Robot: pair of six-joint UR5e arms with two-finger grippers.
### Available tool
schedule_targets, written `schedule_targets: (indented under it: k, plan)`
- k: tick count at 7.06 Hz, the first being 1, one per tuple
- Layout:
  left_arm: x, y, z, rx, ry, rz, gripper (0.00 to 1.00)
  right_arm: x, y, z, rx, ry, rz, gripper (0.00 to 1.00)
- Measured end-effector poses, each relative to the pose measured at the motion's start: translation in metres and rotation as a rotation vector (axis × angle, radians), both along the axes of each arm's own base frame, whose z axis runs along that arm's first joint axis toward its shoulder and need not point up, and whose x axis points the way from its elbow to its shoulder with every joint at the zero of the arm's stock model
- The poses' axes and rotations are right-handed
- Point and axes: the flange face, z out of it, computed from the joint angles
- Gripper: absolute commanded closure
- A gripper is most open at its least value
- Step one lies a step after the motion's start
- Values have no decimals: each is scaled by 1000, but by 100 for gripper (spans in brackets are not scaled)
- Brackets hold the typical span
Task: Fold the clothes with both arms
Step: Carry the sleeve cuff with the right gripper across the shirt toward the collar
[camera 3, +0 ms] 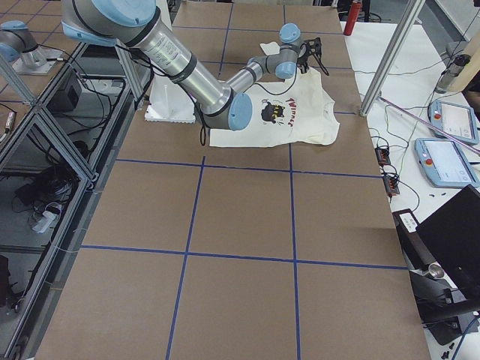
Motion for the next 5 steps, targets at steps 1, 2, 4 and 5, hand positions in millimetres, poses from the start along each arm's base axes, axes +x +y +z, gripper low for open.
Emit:
schedule_targets:
  k: [1, 2, 4, 5]
  plan:
    - [0, 0, 0, 0, 0, 0, 0, -18, 8, 3, 1, 12, 6, 100]
    - [0, 0, 0, 0, 0, 0, 0, -37, 17, -3, 5, 19, 8, 63]
    - [0, 0, 0, 1, 0, 0, 0, -72, 34, -34, 20, 23, 11, 0]
    - [0, -1, 1, 0, 0, 1, 0, -83, 41, -46, 27, 23, 18, 0]
